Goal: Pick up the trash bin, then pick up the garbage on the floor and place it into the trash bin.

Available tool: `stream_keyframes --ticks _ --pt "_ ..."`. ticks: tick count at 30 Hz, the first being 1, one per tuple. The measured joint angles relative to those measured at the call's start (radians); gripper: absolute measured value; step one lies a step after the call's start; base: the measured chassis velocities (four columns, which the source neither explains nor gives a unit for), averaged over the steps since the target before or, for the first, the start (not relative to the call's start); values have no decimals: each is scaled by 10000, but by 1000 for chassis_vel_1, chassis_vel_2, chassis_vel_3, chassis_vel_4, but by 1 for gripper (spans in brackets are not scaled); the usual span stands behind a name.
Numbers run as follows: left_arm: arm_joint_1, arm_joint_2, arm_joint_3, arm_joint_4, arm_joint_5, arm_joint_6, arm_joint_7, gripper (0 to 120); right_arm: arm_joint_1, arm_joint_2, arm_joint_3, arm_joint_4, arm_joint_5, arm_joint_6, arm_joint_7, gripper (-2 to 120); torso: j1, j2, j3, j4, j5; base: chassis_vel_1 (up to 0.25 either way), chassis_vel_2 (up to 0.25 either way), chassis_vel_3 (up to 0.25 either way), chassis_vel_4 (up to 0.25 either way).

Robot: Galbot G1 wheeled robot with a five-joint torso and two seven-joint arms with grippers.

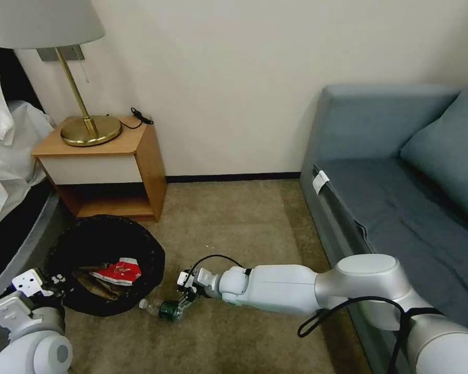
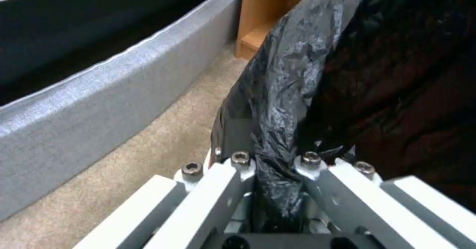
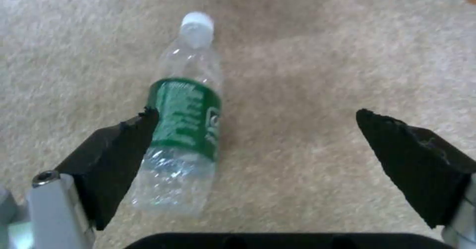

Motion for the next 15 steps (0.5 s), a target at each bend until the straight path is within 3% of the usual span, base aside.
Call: stream_keyframes --ticks 15 --pt "-59 -35 157 180 174 -48 8 3 -369 213 -282 -23 -98 62 -4 98 -1 0 -1 0 0 0 0 0 0"
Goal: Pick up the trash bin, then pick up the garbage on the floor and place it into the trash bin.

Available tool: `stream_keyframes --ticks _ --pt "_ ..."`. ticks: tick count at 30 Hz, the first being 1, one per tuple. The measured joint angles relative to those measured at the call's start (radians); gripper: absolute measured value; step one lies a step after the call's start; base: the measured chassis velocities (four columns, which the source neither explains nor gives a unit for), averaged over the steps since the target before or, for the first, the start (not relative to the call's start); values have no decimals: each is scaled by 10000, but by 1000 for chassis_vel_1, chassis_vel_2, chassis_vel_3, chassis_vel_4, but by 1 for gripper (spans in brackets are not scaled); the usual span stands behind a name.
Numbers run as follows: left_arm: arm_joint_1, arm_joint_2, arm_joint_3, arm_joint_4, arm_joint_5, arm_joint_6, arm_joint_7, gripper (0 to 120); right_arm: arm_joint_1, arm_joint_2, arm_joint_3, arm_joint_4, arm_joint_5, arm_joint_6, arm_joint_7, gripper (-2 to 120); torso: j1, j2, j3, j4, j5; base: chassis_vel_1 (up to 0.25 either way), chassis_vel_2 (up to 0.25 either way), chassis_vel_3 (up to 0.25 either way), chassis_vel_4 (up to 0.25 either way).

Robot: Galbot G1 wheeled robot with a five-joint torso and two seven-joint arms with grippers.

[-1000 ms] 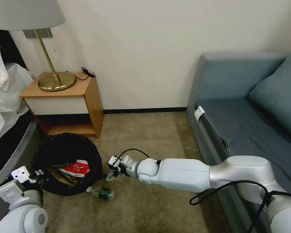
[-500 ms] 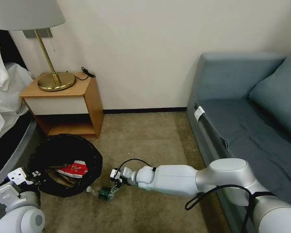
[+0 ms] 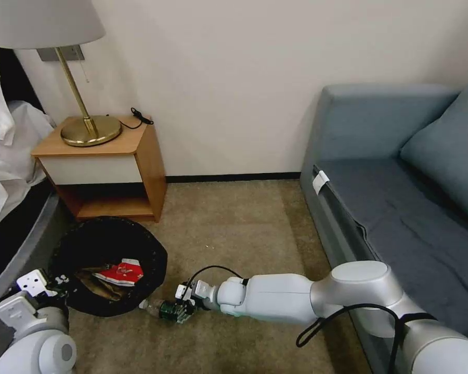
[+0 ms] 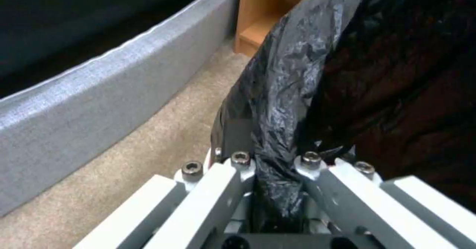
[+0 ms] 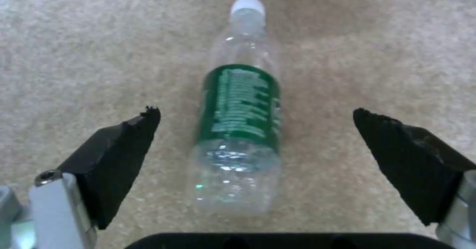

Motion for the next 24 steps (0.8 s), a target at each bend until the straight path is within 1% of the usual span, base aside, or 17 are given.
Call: stream_keyframes --ticks 15,17,24 --pt "39 6 5 50 54 -86 12 3 -327 186 -183 -392 -262 220 -29 96 0 0 0 0 0 0 0 0 0" --pt "41 6 12 73 60 -93 16 3 -390 227 -194 -459 -311 238 -35 90 0 0 0 0 0 0 0 0 0" --pt "35 14 13 119 64 -103 21 3 -564 349 -241 -668 -428 357 -47 83 1 0 0 0 0 0 0 0 0"
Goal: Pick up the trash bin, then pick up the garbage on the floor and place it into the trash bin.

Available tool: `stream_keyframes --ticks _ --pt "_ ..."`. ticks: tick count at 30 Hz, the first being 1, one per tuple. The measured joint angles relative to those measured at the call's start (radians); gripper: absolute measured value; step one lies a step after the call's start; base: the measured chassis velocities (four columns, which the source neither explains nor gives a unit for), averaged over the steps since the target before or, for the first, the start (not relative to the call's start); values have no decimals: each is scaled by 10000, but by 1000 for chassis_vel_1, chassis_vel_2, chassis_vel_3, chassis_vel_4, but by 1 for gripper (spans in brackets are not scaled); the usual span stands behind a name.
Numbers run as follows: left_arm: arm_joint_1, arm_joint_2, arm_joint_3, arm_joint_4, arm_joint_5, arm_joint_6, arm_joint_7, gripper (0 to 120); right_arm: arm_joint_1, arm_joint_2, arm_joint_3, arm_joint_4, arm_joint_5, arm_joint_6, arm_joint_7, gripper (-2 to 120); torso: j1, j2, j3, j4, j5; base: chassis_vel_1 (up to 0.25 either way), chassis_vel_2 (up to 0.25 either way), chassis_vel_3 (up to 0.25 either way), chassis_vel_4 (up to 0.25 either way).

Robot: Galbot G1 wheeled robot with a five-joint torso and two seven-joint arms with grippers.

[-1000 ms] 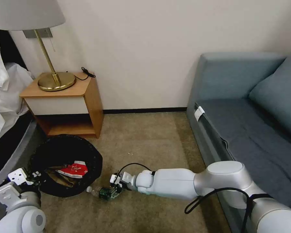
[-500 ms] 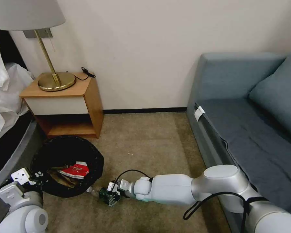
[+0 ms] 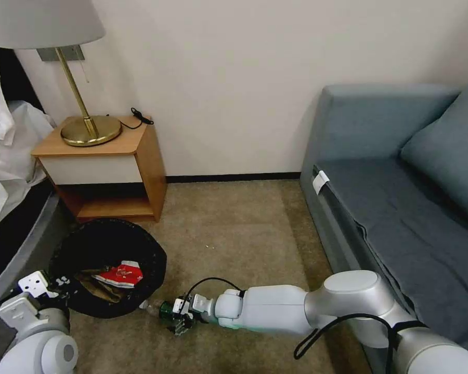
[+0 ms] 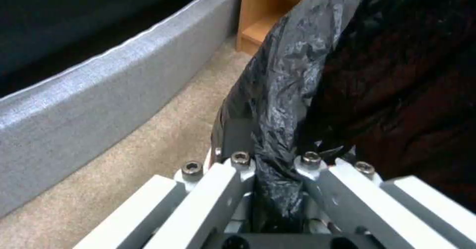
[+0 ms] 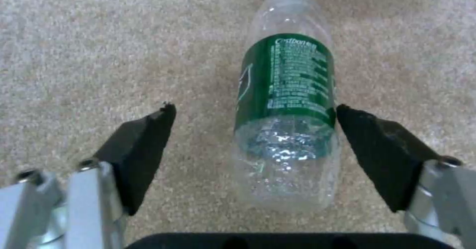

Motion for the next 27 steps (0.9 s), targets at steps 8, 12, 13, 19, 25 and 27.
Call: stream_keyframes --ticks 8,12,13,19,25,27 --pt "22 -6 -21 30 0 -62 12 3 -123 0 -29 -203 -190 174 -1 56 0 0 0 0 0 0 0 0 0" --pt "27 -18 -19 44 1 -93 18 3 -169 -19 -29 -217 -232 230 1 48 -1 0 0 0 2 0 0 0 0" --pt "26 -23 -12 49 12 -102 19 3 -175 -29 -29 -217 -248 239 2 46 0 1 0 0 2 0 0 0 0" --pt "20 -39 26 69 46 -124 23 3 -190 -57 -27 -235 -306 283 -1 40 0 2 0 0 2 0 0 0 0" --pt "6 -44 61 92 94 -146 27 3 -208 -66 -36 -279 -406 336 -40 26 0 2 -1 0 2 0 0 0 0" --pt "-1 -42 61 110 103 -153 28 3 -208 -88 -36 -278 -406 395 -51 19 0 2 0 0 2 0 0 0 0"
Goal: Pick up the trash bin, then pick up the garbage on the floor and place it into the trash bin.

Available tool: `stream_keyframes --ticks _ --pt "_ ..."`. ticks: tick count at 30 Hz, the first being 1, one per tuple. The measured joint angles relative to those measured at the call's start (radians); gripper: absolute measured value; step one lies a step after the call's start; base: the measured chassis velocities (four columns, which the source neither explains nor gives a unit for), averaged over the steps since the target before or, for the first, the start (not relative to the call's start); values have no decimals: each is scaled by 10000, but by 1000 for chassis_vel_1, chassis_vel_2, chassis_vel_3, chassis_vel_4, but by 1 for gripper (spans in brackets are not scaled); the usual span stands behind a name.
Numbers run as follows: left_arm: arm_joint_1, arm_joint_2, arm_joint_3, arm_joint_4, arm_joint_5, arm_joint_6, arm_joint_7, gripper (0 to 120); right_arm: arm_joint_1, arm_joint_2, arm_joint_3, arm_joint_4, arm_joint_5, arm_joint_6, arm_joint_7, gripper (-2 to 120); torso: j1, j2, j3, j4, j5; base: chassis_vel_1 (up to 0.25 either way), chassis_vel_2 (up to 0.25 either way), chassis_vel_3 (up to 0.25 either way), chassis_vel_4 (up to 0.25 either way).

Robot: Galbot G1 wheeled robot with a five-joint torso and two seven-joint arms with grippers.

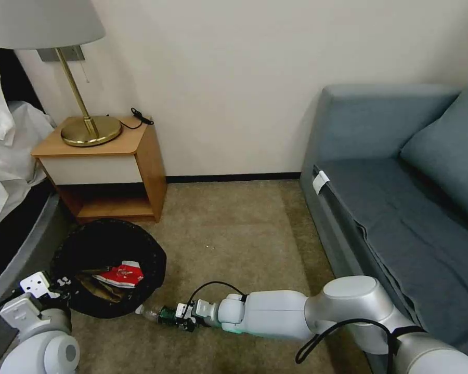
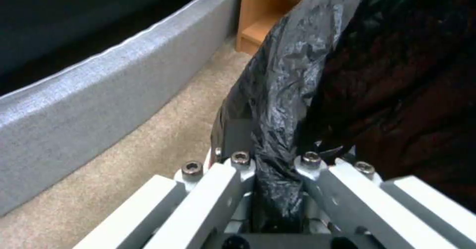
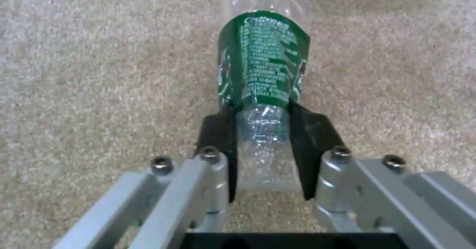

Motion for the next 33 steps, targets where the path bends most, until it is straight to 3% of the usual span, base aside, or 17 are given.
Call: stream_keyframes --ticks 8,21,22,26,33 --pt "-12 15 7 50 4 -21 6 3 221 -359 50 259 4 128 -80 5 0 -1 1 0 -3 0 0 0 0" --pt "-71 64 14 81 -4 -27 14 3 1043 -1479 402 1740 130 -55 191 5 0 -1 0 0 -1 0 0 0 0" --pt "-75 77 2 44 -7 -27 14 3 1232 -1909 511 2109 90 -94 227 5 0 -1 1 0 -2 0 0 0 0" --pt "-81 81 0 10 -11 -19 15 3 1366 -2397 693 2390 -4 -96 245 5 0 -1 1 1 1 0 0 0 0" --pt "-66 146 35 -29 4 18 6 3 1514 -4456 2101 3146 -350 -56 399 5 0 -3 1 -5 1 0 0 0 0"
